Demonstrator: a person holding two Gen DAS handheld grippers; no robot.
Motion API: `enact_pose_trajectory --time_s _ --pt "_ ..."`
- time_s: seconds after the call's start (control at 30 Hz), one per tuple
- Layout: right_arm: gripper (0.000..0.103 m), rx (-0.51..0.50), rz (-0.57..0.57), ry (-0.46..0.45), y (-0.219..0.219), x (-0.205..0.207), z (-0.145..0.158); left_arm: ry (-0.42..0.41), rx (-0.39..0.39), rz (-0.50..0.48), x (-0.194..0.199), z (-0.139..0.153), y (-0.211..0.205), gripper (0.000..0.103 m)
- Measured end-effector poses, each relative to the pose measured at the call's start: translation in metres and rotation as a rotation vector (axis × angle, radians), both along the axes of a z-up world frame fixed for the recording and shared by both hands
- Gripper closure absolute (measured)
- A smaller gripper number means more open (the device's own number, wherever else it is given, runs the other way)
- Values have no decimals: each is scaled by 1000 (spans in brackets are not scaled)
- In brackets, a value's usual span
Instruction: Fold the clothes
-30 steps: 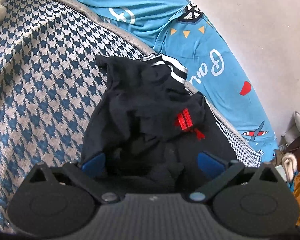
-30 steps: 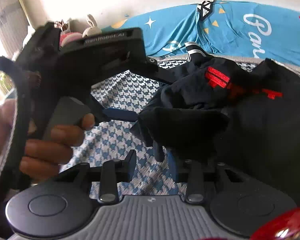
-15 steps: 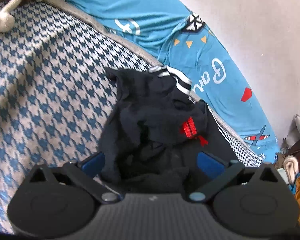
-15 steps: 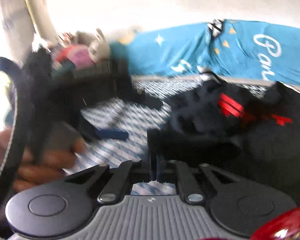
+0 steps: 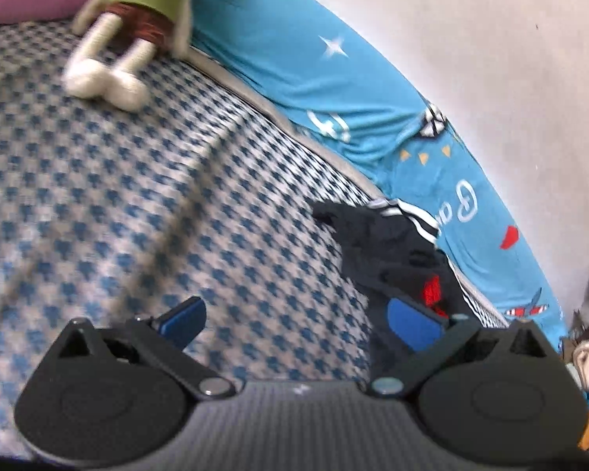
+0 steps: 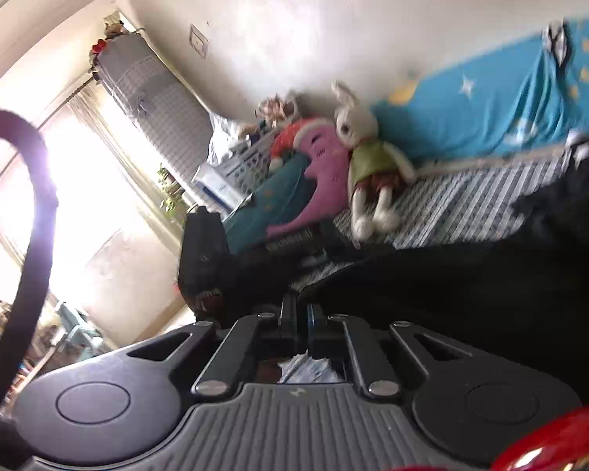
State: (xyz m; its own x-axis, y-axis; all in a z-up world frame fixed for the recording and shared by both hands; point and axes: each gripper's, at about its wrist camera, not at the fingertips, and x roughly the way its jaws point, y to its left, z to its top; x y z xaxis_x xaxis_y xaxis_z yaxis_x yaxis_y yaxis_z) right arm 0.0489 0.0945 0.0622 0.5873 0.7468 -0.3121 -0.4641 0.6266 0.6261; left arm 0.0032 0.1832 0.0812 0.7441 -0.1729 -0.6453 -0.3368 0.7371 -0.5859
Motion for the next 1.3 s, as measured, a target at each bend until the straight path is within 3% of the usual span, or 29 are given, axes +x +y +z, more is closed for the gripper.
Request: enact_pose_trajectory --time_s 0.13,0.27,0.3,0.37,0.87,1.0,1.3 --pt "92 -61 31 33 23 6 -10 -11 27 58 -20 5 19 0" --pt "86 -49 27 41 23 10 -10 -17 18 96 -31 7 32 0" --pt "71 -47 23 36 21 10 -9 -18 10 98 -32 7 33 0" --pt "53 -93 -13 23 20 9 -5 -11 6 89 -33 6 31 0" --pt "53 -432 -178 47 -7 -38 -17 56 45 -21 -40 -10 -12 0" --pt "53 -474 -218 54 -16 -57 -20 73 60 -57 -47 -18 -27 0" --pt "54 -623 -221 50 -9 -98 -36 115 82 -137 -57 -36 -61 0"
